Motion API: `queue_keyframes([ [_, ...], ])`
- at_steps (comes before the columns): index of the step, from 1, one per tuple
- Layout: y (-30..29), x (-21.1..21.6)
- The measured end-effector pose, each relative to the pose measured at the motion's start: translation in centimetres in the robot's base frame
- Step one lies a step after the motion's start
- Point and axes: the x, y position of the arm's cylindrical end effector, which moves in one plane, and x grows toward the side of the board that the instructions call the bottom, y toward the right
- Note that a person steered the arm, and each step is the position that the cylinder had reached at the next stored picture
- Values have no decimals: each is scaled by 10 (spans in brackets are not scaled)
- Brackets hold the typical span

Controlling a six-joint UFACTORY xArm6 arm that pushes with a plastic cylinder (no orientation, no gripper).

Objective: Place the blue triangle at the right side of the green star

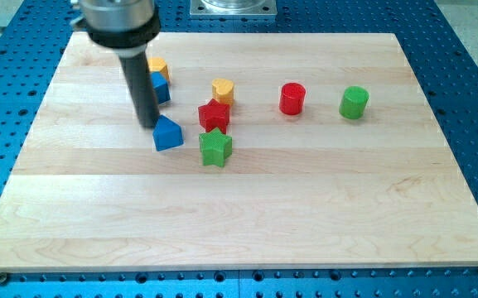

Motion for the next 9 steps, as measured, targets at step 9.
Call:
queue_keyframes([
  [9, 111, 156],
])
